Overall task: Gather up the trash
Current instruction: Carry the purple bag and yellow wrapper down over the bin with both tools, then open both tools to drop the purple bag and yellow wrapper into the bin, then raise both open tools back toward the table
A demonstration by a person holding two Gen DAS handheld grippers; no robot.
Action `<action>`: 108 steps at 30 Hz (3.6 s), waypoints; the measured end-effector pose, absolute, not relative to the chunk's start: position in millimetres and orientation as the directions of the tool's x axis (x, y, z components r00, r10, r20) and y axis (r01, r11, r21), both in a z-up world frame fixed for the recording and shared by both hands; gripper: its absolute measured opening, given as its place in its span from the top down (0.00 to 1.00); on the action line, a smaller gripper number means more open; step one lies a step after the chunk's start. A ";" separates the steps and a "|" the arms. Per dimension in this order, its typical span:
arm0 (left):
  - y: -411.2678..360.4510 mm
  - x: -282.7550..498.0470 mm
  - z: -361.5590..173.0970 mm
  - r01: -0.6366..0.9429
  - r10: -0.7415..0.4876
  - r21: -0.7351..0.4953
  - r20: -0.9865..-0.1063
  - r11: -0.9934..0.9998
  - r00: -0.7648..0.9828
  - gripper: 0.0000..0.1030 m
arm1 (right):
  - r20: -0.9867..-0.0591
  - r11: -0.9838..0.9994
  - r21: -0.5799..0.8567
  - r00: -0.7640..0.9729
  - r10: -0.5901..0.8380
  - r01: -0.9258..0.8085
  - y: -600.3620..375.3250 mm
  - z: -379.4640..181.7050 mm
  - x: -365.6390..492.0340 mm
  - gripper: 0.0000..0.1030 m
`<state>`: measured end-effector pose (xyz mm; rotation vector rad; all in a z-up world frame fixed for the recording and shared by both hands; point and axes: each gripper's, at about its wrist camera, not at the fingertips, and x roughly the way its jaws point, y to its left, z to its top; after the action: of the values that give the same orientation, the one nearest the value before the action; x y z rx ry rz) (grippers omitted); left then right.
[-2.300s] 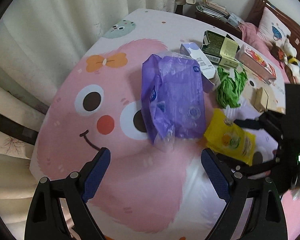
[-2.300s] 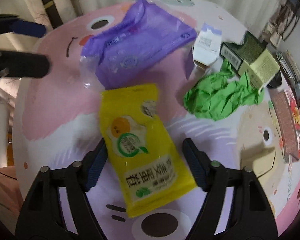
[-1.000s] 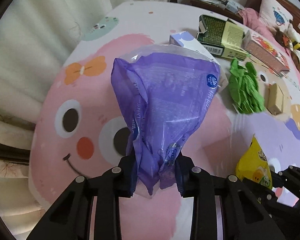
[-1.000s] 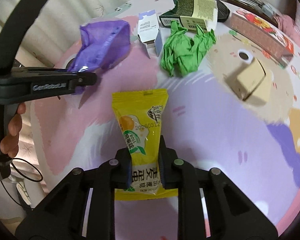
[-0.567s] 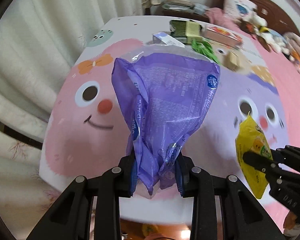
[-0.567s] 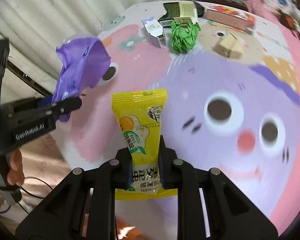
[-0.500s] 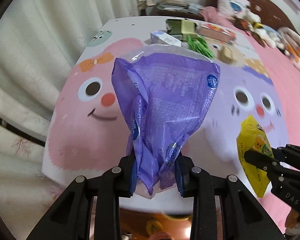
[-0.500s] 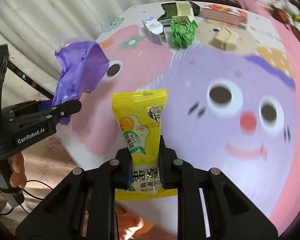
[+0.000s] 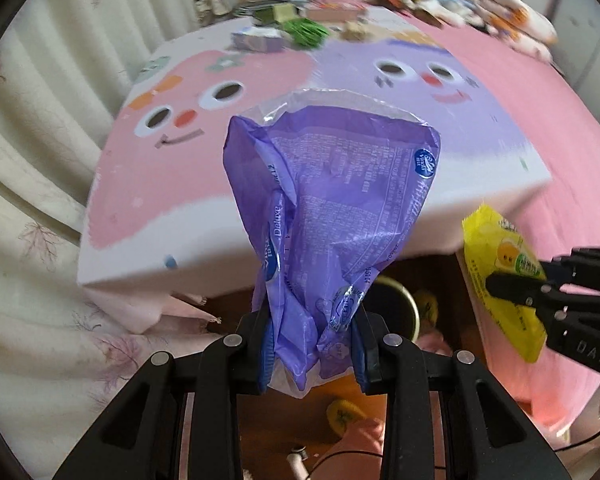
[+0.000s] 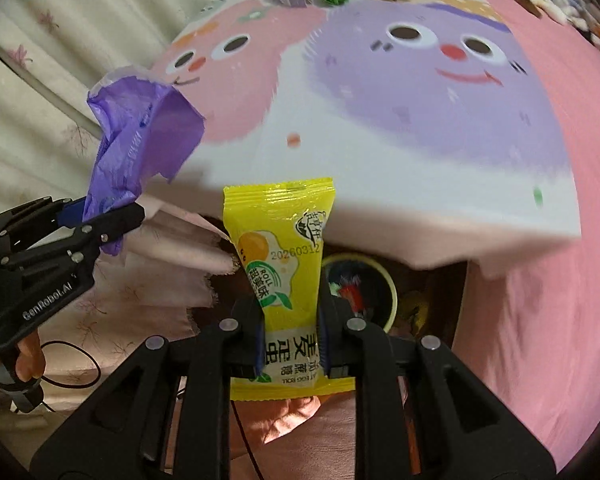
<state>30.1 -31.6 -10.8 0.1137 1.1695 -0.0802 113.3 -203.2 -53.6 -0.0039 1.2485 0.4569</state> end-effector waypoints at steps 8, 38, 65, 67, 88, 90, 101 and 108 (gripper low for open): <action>-56.1 -17.2 -71.7 0.191 -0.037 0.011 -0.968 0.982 0.249 0.70 | -0.944 0.944 0.229 0.183 0.275 -0.236 -229.0 -89.4 56.4 0.84; -130.6 49.9 -391.8 0.163 -0.026 -0.019 -0.999 0.986 0.043 0.51 | -0.976 0.976 0.216 0.028 0.215 0.038 -270.9 -425.1 92.5 0.84; -46.3 28.7 -306.3 0.000 0.030 0.031 -0.989 1.000 0.145 0.13 | -0.942 0.944 0.329 0.092 0.324 0.036 -250.8 -382.7 105.4 0.33; -44.0 27.9 -287.9 -0.001 0.035 0.035 -0.987 0.999 0.158 0.13 | -0.942 0.946 0.324 0.097 0.320 0.026 -245.9 -368.0 105.1 0.31; -19.6 0.1 -18.4 0.072 -0.003 0.024 -0.933 0.997 0.359 0.13 | -0.916 0.946 0.321 0.240 0.321 -0.041 -232.6 -114.1 51.9 0.28; -17.0 -1.7 6.6 0.080 -0.007 0.026 -0.923 0.996 0.385 0.13 | -0.910 0.946 0.320 0.264 0.321 -0.046 -234.1 -90.6 47.3 0.28; -2.9 1.1 105.0 0.126 -0.024 0.048 -0.855 0.991 0.519 0.13 | -0.848 0.961 0.255 0.452 0.277 -0.110 -230.9 29.1 48.4 0.28; 16.0 27.6 147.9 0.073 0.008 0.065 -0.798 0.995 0.602 0.14 | -0.794 0.964 0.231 0.548 0.265 -0.132 -221.4 78.8 61.8 0.28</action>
<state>27.6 16.0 147.9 0.0940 0.9244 -0.0374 61.8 -221.4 78.8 0.1508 0.9637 0.2359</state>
